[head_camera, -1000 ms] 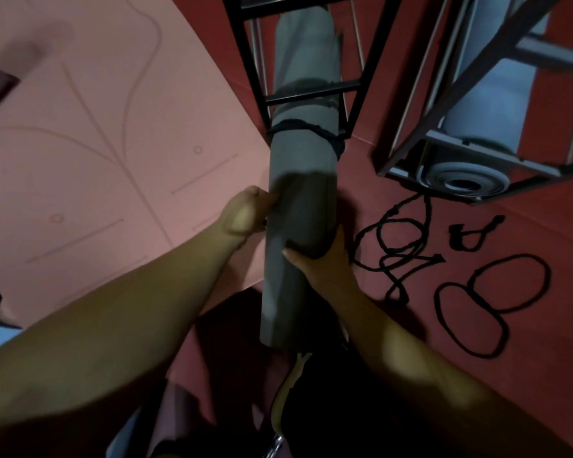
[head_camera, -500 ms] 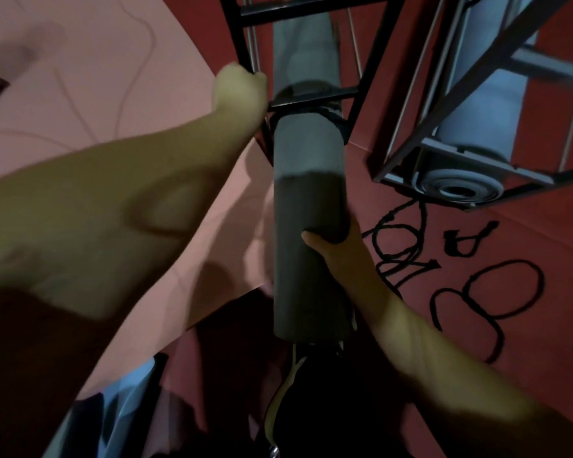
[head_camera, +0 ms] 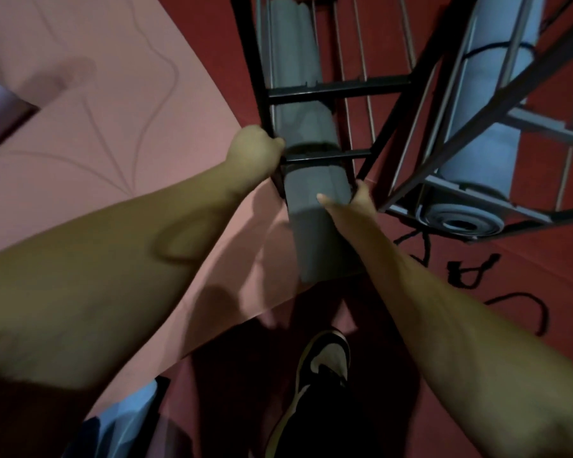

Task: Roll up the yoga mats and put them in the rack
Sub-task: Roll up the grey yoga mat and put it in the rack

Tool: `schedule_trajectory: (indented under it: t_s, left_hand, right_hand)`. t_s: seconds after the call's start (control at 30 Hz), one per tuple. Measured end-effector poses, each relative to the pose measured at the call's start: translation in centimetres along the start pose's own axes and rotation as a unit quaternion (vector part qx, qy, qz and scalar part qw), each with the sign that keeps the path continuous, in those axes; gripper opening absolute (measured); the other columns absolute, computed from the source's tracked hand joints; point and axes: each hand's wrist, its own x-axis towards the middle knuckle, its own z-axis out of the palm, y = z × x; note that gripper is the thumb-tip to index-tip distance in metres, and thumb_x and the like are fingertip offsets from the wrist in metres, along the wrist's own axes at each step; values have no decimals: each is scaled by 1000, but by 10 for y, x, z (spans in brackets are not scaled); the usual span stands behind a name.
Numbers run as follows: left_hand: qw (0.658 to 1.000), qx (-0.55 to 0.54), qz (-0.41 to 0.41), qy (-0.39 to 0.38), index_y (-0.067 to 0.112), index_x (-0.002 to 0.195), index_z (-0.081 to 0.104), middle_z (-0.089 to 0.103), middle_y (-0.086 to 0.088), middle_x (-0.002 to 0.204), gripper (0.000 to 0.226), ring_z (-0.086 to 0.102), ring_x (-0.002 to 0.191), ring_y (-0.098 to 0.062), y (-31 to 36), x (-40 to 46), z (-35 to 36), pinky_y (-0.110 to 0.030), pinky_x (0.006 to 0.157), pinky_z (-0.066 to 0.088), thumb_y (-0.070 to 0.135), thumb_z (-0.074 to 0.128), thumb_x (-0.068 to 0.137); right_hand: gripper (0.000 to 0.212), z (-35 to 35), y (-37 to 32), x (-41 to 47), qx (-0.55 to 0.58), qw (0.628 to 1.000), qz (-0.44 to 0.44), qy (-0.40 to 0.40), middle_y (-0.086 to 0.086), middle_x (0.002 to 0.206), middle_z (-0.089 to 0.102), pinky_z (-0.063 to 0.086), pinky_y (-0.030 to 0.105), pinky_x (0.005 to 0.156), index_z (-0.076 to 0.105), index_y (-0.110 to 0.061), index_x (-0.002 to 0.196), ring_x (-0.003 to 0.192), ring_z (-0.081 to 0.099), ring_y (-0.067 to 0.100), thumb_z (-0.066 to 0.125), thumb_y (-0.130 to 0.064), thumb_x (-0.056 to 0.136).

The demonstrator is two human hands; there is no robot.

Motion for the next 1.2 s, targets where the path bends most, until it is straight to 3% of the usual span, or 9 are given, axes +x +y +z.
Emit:
schedule_trajectory:
  t_s: [0.17,0.37,0.47,0.53,0.6,0.7,0.97,1.07,1.2]
  left_hand:
    - [999,-22,-5,23,-4,114,66,67,-23,114,33,62,106,-39,-1,5,7,-44,92,50,19,53,93]
    - [999,-30,-6,34,-2,117,66,67,-21,116,32,62,107,-38,1,-1,8,-42,90,51,17,51,95]
    - [997,-72,-17,27,0,116,66,67,-22,115,30,63,105,-39,1,-5,10,-42,88,53,15,51,94]
    - [993,-113,-28,23,-1,114,64,66,-25,114,29,66,94,-39,1,-7,11,-38,77,55,15,50,94]
    - [989,-143,-28,26,-1,116,63,66,-24,113,29,61,69,-21,1,-8,13,-25,59,49,14,50,95]
    - [976,-211,-38,32,9,124,65,66,-5,101,33,52,67,0,3,-5,16,-5,47,40,13,53,94]
    - [974,-226,-31,4,12,91,72,66,1,82,19,57,69,-6,10,3,12,-10,56,46,3,55,90]
    - [981,-193,-12,-21,10,90,75,71,-6,91,17,62,77,-14,12,4,16,-16,65,50,4,59,86]
    - [982,-185,8,-42,12,83,75,71,-3,84,16,62,74,-12,14,2,19,-13,63,48,3,61,83]
  right_hand:
    - [101,-14,44,-39,-71,994,78,40,12,150,35,41,42,104,27,-18,152,133,42,33,77,-56,74]
    - [88,-6,65,-58,334,873,348,68,6,135,53,47,47,98,45,-18,138,118,53,31,75,-66,70]
    - [59,-1,61,-54,368,857,354,66,4,137,52,49,40,91,52,-20,128,117,53,27,67,-57,85]
    - [72,-4,62,-54,396,840,362,81,5,141,50,47,45,101,47,-20,139,123,52,30,68,-59,83]
    - [77,-5,62,-54,418,828,365,84,8,142,49,48,49,101,43,-22,144,123,53,34,64,-64,83]
    - [75,-5,65,-47,450,815,357,70,7,139,55,49,51,99,48,-25,142,119,57,35,53,-73,84]
    - [98,12,67,-36,419,846,317,87,9,141,50,48,50,99,43,-27,142,126,50,35,58,-87,65]
    - [63,16,60,-27,480,803,342,87,9,129,56,53,40,79,51,-22,134,110,57,29,52,-67,89]
    - [45,25,39,-7,499,838,216,51,17,132,56,55,35,74,45,-16,140,100,65,19,39,-43,104]
